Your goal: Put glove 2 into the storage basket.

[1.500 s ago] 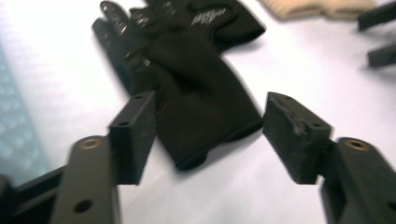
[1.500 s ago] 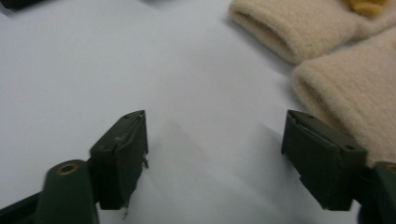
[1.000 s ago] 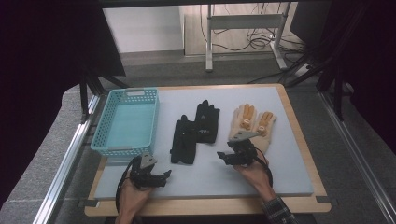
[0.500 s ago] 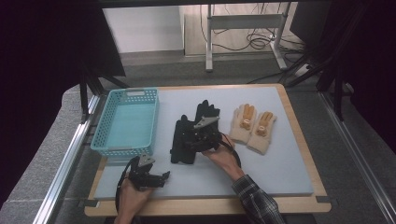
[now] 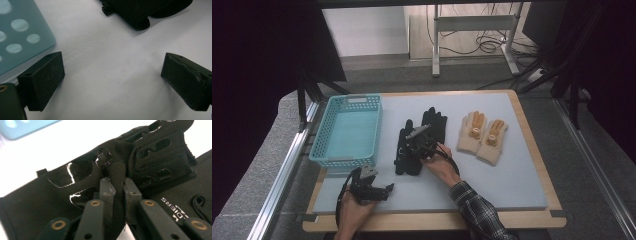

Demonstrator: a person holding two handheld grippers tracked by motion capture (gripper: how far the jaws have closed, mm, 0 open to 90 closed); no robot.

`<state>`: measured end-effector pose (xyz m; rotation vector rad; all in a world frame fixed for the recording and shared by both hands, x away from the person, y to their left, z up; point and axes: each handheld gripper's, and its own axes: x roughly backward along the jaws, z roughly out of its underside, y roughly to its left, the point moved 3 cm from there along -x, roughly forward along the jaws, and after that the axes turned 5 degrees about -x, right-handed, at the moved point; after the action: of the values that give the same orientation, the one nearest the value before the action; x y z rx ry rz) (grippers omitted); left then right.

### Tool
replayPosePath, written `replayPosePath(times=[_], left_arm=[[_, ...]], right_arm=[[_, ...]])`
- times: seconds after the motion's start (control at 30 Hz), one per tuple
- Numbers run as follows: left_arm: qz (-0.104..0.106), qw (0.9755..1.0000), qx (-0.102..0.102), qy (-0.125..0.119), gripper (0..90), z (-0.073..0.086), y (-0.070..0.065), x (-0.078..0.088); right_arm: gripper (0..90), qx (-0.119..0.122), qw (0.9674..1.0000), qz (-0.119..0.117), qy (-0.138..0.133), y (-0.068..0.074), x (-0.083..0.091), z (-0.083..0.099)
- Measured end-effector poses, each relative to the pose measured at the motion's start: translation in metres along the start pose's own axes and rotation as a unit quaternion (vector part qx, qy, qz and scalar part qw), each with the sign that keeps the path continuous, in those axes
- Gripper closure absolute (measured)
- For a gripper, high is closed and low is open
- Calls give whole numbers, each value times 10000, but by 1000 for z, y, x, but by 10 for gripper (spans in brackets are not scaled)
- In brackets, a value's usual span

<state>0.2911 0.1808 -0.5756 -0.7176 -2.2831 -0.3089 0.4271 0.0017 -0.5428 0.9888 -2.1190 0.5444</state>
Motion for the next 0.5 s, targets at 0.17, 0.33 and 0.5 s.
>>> replayPosePath(times=[0.17,0.33,0.5], left_arm=[[-6,10000,14,-20,56,0,0,0],[-10,10000,12,-11,57,0,0,0],[-19,10000,19,-16,59,0,0,0]], right_arm=[[826,-162,9989,-304,-313,2,21,-6],[826,-158,9974,-412,-570,7,49,-9],[826,-250,9958,-400,-783,8,85,-2]])
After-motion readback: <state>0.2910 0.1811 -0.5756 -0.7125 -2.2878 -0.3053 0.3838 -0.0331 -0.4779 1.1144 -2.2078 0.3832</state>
